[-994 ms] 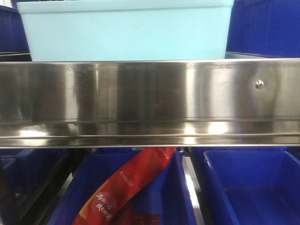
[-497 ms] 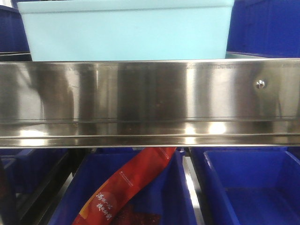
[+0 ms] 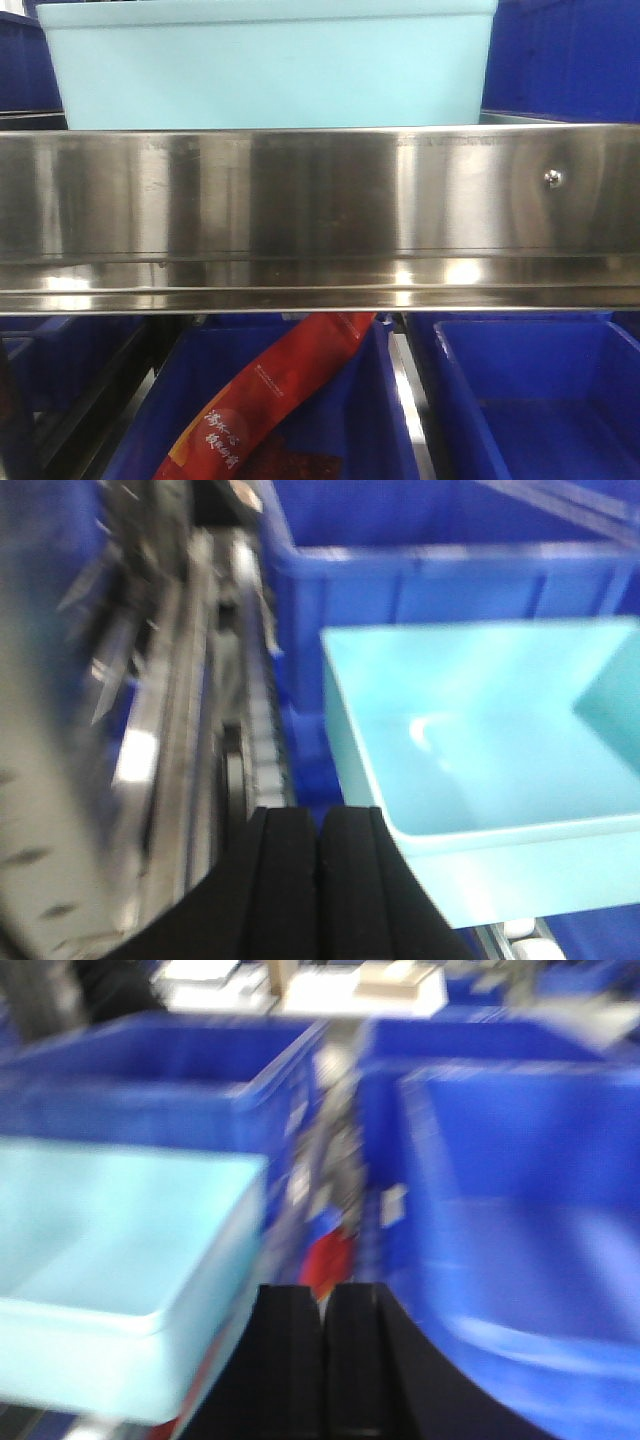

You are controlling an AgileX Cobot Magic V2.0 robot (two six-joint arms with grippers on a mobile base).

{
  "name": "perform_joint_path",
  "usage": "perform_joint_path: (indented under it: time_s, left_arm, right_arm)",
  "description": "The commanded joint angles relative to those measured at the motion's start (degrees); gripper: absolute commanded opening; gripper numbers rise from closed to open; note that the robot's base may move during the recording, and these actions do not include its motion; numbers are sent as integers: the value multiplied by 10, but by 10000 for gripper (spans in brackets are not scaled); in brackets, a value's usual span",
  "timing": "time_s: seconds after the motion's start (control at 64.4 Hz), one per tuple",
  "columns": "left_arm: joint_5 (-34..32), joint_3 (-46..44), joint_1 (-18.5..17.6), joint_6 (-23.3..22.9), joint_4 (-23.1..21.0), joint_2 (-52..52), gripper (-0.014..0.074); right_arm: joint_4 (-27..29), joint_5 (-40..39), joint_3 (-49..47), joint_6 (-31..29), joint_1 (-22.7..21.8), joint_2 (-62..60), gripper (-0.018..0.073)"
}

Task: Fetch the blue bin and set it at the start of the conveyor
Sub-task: 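Reach both grippers to the sides of the light-teal bin on the shelf, then close both grippers on the opposite walls of the light-teal bin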

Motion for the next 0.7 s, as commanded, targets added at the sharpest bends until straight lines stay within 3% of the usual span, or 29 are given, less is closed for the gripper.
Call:
perform_joint_path:
  time_s: [0.0, 0.078, 0.14, 0.264, 0.311, 0.357, 0.513, 0.684]
  left_arm:
    - [-2, -34, -20, 5, 8, 46, -111]
    - [6, -71, -31, -8, 13, 97, -111]
    - [17, -102, -36, -46, 38, 133, -111]
    - [60, -171, -56, -168, 163, 202, -111]
    - [83, -198, -68, -210, 209, 230, -111]
    - [95, -216, -75, -234, 228, 252, -111]
    - [115, -262, -82, -286, 238, 304, -111]
    - [142, -298, -82, -304, 235, 348, -111]
  right_arm:
    - [2, -29, -23, -2, 35, 55, -166]
    - [2, -33, -50, 1, 55, 112, -165]
    - [2, -33, -75, 15, 60, 154, -148]
    - [-22, -12, -141, 92, 61, 235, -140]
    - [-54, 2, -168, 137, 62, 270, -140]
    - [-94, 19, -197, 173, 68, 295, -140]
    - [-202, 128, -304, 290, 95, 381, -140]
    - [-195, 204, -399, 295, 106, 461, -140]
